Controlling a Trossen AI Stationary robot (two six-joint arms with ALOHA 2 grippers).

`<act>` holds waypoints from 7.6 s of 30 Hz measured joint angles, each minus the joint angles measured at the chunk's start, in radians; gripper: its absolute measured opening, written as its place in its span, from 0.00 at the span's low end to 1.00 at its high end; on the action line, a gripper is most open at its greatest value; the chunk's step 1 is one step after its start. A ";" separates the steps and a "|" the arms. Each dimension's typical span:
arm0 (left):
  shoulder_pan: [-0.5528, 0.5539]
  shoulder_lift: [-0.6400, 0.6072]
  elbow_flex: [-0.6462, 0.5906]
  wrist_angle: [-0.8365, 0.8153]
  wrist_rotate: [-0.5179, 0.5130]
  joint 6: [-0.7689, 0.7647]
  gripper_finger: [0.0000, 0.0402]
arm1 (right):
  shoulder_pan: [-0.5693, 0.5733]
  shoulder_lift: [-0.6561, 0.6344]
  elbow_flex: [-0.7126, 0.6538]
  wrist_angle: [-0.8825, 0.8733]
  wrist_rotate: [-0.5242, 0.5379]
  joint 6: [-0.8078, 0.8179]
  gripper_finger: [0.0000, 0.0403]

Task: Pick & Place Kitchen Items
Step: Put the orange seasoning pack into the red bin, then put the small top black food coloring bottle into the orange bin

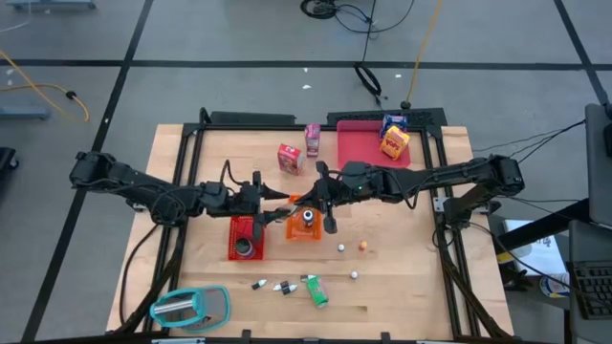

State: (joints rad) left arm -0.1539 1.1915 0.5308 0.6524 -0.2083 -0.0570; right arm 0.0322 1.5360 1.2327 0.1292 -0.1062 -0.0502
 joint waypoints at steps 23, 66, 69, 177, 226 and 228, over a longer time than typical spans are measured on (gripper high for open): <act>0.000 0.000 0.000 0.002 -0.014 0.035 0.02 | 0.000 0.000 0.000 -0.015 0.002 0.000 0.00; -0.596 -0.346 0.000 -0.729 -0.387 -0.483 0.01 | 0.000 -0.001 0.000 -0.119 0.000 -0.026 0.20; -0.631 -0.282 0.000 -0.729 -0.440 -0.520 0.01 | 0.000 -0.001 0.000 -0.119 0.000 -0.026 0.21; -0.708 0.002 -0.194 -0.261 -0.725 -0.398 0.00 | 0.000 0.000 0.000 -0.145 0.000 -0.048 0.20; -0.743 0.001 -0.193 0.067 -0.864 -0.076 0.33 | 0.128 -0.001 -0.018 -0.399 -0.003 0.012 0.20; -0.743 0.001 -0.193 0.067 -0.864 -0.076 0.33 | 0.161 -0.002 -0.039 -0.418 -0.004 0.025 0.19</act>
State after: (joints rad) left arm -0.8970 1.1927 0.3378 0.7193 -1.0722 -0.1326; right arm 0.1929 1.5345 1.1941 -0.2892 -0.1101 -0.0247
